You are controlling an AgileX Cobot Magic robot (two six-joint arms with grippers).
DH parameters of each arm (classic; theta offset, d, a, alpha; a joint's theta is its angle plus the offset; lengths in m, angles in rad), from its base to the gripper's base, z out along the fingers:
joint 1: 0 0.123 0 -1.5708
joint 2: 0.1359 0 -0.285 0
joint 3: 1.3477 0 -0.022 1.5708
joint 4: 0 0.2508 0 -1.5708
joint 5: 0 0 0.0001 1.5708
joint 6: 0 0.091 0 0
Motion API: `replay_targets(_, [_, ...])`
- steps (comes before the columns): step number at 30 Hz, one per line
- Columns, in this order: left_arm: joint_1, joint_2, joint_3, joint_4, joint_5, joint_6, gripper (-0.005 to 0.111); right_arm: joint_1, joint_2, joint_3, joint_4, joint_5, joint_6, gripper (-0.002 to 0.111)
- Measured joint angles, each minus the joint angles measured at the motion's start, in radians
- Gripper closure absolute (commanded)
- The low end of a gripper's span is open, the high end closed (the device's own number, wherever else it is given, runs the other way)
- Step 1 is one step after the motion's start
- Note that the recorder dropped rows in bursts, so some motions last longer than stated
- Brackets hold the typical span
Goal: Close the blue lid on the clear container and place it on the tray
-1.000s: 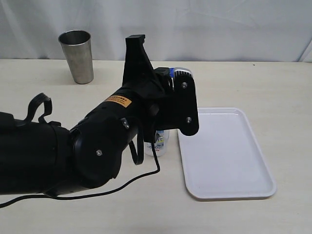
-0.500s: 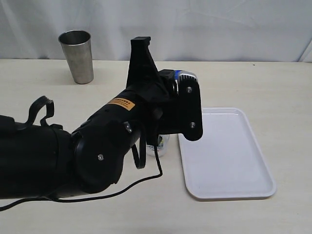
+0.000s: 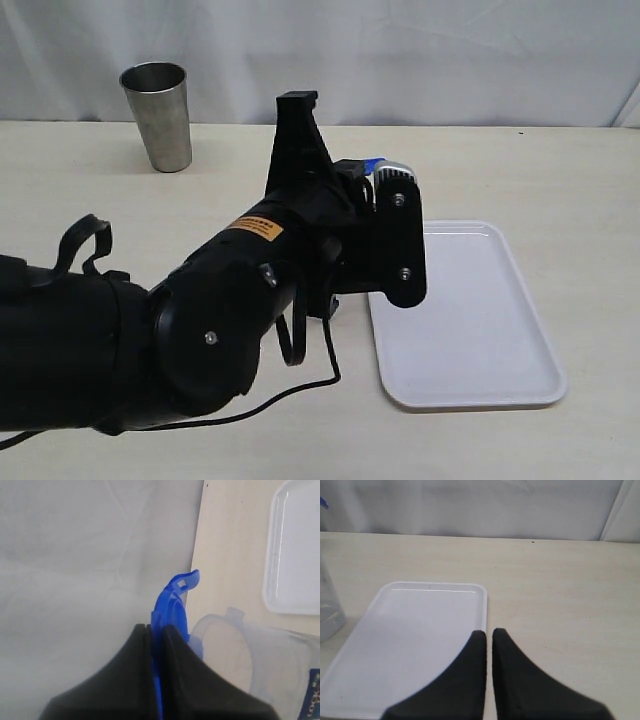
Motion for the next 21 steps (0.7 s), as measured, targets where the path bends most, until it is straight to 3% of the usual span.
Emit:
replay_targets(5, [0.014, -0.002, 0.0, -0.095, 0.051, 0.045, 0.107, 0.0, 0.0, 0.0, 0.0, 0.0, 0.0, 0.104])
replay_targets(21, [0.014, -0.001, 0.0, -0.183, 0.131, 0.045, 0.107, 0.0, 0.0, 0.0, 0.0, 0.0, 0.0, 0.104])
